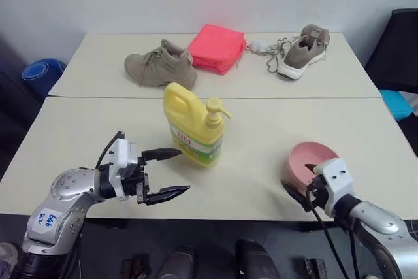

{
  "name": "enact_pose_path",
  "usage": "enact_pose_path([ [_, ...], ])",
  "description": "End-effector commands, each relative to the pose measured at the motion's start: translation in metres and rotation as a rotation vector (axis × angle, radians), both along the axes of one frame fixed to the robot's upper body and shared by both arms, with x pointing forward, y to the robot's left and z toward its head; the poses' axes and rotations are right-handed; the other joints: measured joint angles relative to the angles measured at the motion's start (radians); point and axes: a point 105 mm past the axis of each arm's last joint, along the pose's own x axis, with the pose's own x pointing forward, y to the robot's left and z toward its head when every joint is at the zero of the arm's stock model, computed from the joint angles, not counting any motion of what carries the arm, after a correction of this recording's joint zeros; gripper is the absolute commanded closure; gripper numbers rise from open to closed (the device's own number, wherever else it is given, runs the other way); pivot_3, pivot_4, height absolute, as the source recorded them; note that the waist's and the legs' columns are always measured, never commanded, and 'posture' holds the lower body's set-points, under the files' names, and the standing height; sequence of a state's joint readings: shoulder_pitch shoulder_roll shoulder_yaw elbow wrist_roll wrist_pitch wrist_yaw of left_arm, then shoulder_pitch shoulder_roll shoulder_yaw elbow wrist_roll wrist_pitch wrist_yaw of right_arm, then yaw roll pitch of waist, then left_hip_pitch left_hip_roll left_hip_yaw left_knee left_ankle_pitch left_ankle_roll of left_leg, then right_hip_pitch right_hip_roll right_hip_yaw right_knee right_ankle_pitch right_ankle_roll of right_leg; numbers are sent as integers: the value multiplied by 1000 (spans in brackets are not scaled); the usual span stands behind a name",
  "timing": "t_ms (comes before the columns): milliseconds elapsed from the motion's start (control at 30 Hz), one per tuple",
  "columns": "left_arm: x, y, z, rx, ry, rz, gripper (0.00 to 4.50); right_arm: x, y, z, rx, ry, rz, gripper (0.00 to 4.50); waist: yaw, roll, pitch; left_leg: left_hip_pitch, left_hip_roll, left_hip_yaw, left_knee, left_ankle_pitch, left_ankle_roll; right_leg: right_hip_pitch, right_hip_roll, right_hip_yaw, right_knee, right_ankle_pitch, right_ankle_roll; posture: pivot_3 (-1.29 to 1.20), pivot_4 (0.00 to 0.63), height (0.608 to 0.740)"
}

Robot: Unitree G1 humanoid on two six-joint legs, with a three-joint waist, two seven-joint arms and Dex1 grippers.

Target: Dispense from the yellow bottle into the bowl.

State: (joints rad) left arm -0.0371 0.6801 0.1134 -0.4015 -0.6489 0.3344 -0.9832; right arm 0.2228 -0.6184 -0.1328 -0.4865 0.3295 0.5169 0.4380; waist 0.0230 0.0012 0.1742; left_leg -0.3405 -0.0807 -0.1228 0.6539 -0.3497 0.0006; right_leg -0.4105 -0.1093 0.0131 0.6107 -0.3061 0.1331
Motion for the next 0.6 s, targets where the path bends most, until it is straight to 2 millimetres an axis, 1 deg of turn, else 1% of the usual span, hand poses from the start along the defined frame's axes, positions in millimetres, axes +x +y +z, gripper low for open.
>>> enact_pose_path([
  [33, -1, -1, 12, 5, -71, 5, 0, 4, 1, -2, -28, -30, -5, 916, 0, 0, 0, 0, 0, 0, 0, 0, 0, 0, 0, 0, 0, 0, 0, 0, 150, 740],
  [267, 1, 3, 19, -20, -68, 28, 0, 13, 0, -3, -30, -50, -2, 3298, 0, 0, 0, 0, 0, 0, 1, 0, 0, 0, 0, 1, 1, 0, 0, 0, 150, 740],
  [333, -5, 0, 26, -40, -33, -22, 0, 13, 0, -2, -21, -54, 6, 4006, 0, 0, 0, 0, 0, 0, 1, 0, 0, 0, 1, 0, 1, 0, 0, 0, 150, 740],
  [367, -6, -1, 34, -60, -23, -40, 0, 14, 0, 3, -14, -72, 18, 4331, -1, 0, 0, 0, 0, 0, 1, 0, 0, 0, 0, 0, 1, 0, 0, 0, 150, 740],
  [400, -6, -1, 40, -75, -15, -52, 0, 14, 0, 6, -7, -84, 35, 4463, -1, 0, 0, 0, 0, 0, 1, 0, 0, 0, 0, 0, 1, 0, 0, 0, 150, 740],
  [433, -7, 0, 48, -87, -9, -64, 0, 14, 2, 14, -5, -112, 72, 4463, -1, 0, 0, 0, 0, 0, 1, 0, 0, 0, 0, 0, 1, 0, 0, 0, 150, 740],
  [467, -6, 3, 59, -103, -5, -71, 0, 13, 6, 27, -7, -160, 127, 4463, -1, 0, 0, 0, 0, 0, 1, 0, 0, 0, 0, 0, 2, 0, 0, 0, 150, 740],
  [533, -5, 10, 81, -139, 2, -79, 0, 7, 21, 58, -17, -249, 289, 4463, -1, 0, 1, 0, 0, 0, 2, 0, 0, 0, 0, 0, 2, 0, 0, 0, 150, 740],
  [567, -5, 12, 89, -154, 2, -83, 0, 4, 28, 68, -24, -275, 358, 4463, -3, 1, 1, -1, 0, 0, 3, 0, 0, -1, 0, 0, 3, 0, 0, 0, 150, 740],
  [600, -4, 14, 99, -177, -3, -85, 187, -1, 36, 77, -35, -287, 443, 4493, -6, 1, 1, -1, 0, 0, 4, 0, 0, -1, 1, 0, 4, 0, 0, 0, 150, 740],
])
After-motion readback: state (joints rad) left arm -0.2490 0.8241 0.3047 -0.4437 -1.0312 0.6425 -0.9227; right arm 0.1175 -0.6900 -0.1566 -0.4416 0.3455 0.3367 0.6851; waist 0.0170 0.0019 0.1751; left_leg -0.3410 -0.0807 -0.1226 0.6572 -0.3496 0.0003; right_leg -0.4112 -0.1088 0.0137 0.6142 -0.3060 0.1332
